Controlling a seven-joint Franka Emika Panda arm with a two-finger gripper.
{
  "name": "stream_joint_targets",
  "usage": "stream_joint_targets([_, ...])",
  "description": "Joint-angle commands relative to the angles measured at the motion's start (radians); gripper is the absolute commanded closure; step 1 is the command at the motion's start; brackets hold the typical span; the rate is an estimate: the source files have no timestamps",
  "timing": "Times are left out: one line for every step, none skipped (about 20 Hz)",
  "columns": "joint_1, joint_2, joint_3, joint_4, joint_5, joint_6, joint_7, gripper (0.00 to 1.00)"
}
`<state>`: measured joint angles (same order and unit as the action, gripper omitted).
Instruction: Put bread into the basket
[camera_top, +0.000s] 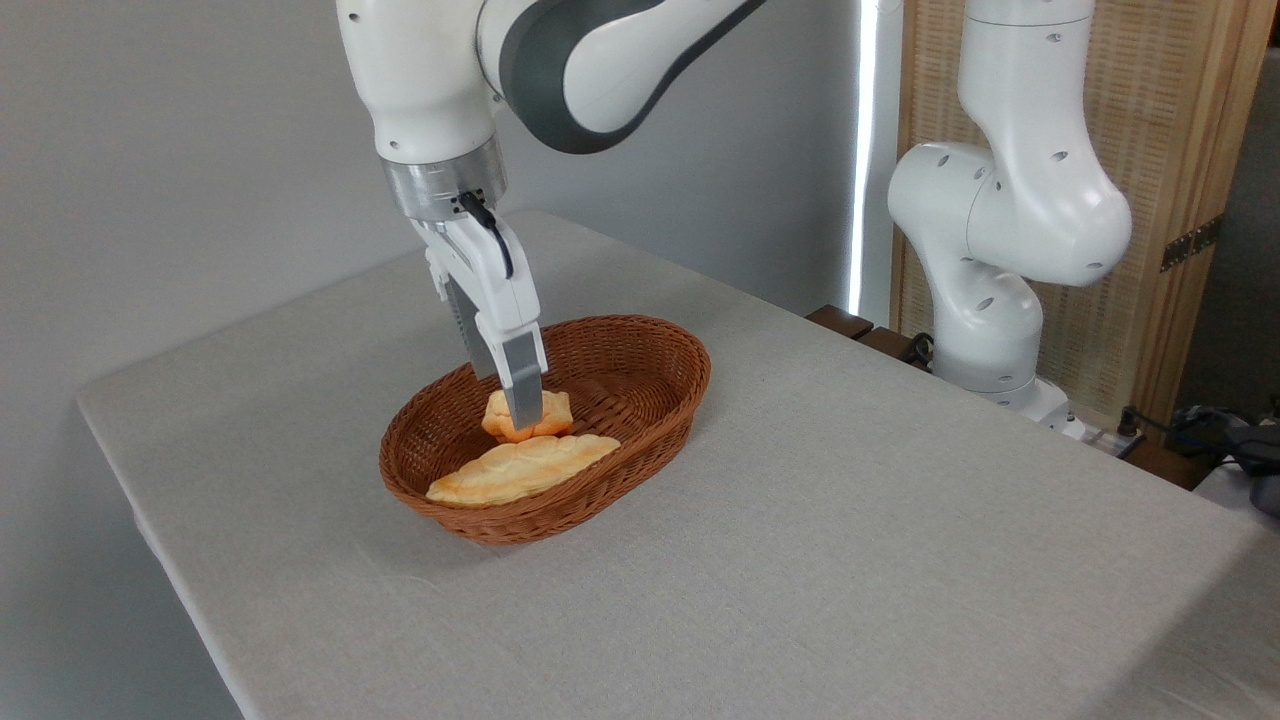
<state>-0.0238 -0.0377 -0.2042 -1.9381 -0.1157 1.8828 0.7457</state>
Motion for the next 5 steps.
stream_joint_targets([-0.001, -0.01, 0.074, 0.004, 0.022, 0.042, -0.005, 0.0])
stream_joint_targets([-0.002, -0.01, 0.092, 0.007, 0.024, 0.055, -0.005, 0.0])
stream_joint_targets([-0.001, -0.01, 0.109, 0.014, 0.024, 0.064, -0.005, 0.0])
stream_joint_targets([-0.001, -0.01, 0.132, 0.019, 0.024, 0.067, -0.003, 0.0])
stream_joint_targets([-0.001, -0.01, 0.15, 0.022, 0.025, 0.073, -0.002, 0.0])
